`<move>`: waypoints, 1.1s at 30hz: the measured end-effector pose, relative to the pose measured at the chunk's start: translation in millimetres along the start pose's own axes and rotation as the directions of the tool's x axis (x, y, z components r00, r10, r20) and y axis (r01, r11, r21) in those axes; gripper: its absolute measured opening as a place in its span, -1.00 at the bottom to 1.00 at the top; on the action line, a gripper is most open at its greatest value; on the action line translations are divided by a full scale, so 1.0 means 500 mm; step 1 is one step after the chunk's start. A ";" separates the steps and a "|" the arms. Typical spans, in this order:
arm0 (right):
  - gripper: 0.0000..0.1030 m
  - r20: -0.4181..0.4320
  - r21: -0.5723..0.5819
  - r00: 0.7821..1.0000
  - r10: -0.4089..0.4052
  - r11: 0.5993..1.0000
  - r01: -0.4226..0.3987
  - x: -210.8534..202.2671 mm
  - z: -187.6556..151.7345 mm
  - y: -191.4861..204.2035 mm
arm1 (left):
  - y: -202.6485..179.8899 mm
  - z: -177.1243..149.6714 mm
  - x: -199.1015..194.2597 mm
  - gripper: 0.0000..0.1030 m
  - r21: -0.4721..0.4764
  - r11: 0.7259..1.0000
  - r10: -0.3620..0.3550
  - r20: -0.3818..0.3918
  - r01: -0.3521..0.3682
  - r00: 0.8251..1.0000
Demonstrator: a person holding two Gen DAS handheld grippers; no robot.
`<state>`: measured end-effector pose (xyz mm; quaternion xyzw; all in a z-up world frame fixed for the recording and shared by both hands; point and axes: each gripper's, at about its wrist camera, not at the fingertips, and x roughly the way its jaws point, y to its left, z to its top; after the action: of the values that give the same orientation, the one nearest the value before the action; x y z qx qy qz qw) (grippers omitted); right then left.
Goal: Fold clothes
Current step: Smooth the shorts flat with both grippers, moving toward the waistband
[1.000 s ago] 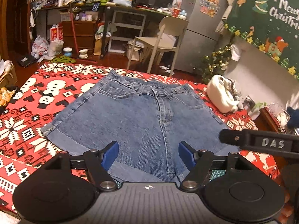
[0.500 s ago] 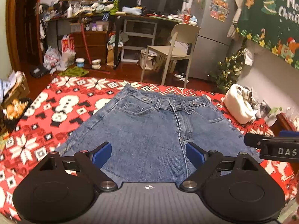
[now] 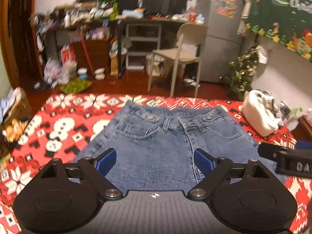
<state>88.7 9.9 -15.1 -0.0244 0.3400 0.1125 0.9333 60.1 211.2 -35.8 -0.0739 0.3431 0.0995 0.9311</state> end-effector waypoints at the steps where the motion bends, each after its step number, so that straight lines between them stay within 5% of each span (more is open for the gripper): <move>1: 0.98 0.012 -0.001 1.000 -0.016 1.000 0.016 0.006 0.001 0.001 | -0.001 0.004 0.011 0.58 -0.003 1.000 0.010 -0.014 -0.010 1.000; 7: 0.99 0.008 -0.005 1.000 -0.030 1.000 0.030 0.045 0.014 -0.015 | -0.003 0.013 0.047 0.49 0.015 0.999 -0.036 -0.012 0.036 0.999; 12: 0.99 -0.003 -0.009 0.999 -0.032 0.999 0.032 0.078 0.025 -0.033 | 0.001 0.020 0.071 0.74 0.011 0.998 -0.058 -0.019 0.059 0.998; 17: 0.99 -0.015 -0.013 0.999 -0.034 0.999 0.034 0.111 0.036 -0.050 | 0.015 0.025 0.093 0.75 -0.005 0.997 -0.082 -0.031 0.082 0.996; 23: 0.97 -0.003 0.008 1.000 -0.007 1.000 0.007 0.134 0.027 -0.080 | 0.024 0.022 0.121 0.35 -0.006 0.999 -0.033 -0.047 0.033 0.998; 25: 0.64 -0.009 0.023 0.999 0.039 0.999 -0.039 0.138 0.023 -0.086 | 0.029 0.019 0.129 0.28 -0.017 0.999 -0.041 -0.063 0.040 0.997; 28: 0.20 -0.058 0.012 0.996 0.069 0.998 -0.069 0.152 0.017 -0.079 | 0.032 0.016 0.141 -0.13 -0.021 0.998 -0.058 -0.099 0.056 0.993; 30: -0.34 -0.081 -0.001 0.994 0.066 0.998 -0.067 0.160 0.013 -0.069 | 0.029 0.011 0.144 -0.34 -0.015 0.999 -0.043 -0.104 0.042 0.994; 33: -0.45 -0.084 -0.012 0.994 0.068 0.998 -0.069 0.162 0.005 -0.057 | 0.025 0.002 0.148 -0.49 -0.005 0.998 -0.056 -0.107 0.056 0.993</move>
<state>157.2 -1.8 -65.9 -0.0242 0.3788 0.1458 0.9136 113.0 233.3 -84.5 -0.0897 0.3903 0.0696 0.9137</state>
